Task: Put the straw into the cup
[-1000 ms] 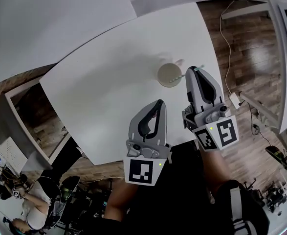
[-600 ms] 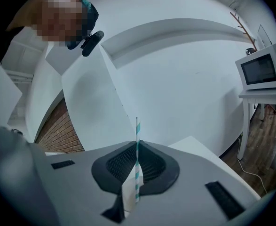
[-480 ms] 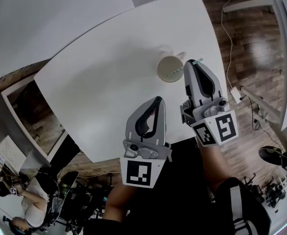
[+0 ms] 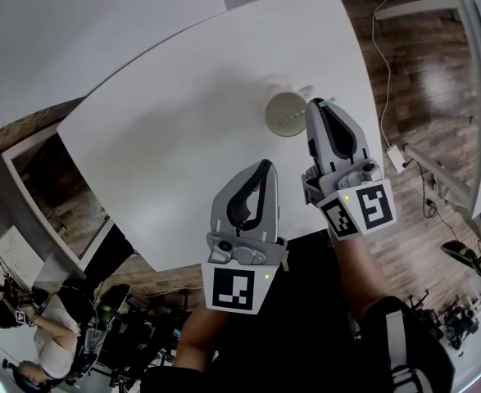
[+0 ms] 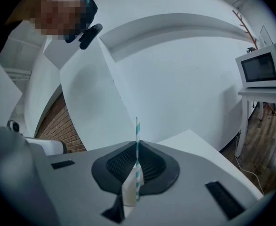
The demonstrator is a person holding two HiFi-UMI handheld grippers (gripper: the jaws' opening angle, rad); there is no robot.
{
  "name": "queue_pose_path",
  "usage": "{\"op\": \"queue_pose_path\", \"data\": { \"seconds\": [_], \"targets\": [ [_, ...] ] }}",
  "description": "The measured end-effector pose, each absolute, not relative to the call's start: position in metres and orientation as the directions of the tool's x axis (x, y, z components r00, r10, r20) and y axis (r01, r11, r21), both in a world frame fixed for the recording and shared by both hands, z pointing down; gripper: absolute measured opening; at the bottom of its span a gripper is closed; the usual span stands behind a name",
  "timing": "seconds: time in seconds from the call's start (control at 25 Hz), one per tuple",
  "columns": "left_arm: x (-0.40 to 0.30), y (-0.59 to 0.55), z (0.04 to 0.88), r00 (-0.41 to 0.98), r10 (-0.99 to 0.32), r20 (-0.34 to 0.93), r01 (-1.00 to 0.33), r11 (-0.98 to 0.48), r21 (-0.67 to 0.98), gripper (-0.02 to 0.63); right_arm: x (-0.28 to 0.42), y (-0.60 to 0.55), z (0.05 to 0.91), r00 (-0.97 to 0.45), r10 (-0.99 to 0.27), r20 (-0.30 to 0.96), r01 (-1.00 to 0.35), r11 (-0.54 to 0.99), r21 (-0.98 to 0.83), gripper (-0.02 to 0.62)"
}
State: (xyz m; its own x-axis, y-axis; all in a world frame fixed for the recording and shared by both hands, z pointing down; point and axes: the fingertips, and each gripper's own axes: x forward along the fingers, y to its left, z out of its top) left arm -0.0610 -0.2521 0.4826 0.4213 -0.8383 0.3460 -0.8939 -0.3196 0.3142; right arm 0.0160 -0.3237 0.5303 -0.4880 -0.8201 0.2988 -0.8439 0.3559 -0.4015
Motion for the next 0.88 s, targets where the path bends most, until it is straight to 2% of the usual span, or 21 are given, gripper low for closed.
{"op": "queue_pose_path", "data": {
  "seconds": [0.88],
  "targets": [
    [-0.062,-0.243,0.482,0.408,-0.843,0.351,-0.900,-0.306,0.311,0.005,0.016,-0.316,0.547,-0.499,-0.797,0.341,-0.845,0.360,-0.395,0.017]
  ]
}}
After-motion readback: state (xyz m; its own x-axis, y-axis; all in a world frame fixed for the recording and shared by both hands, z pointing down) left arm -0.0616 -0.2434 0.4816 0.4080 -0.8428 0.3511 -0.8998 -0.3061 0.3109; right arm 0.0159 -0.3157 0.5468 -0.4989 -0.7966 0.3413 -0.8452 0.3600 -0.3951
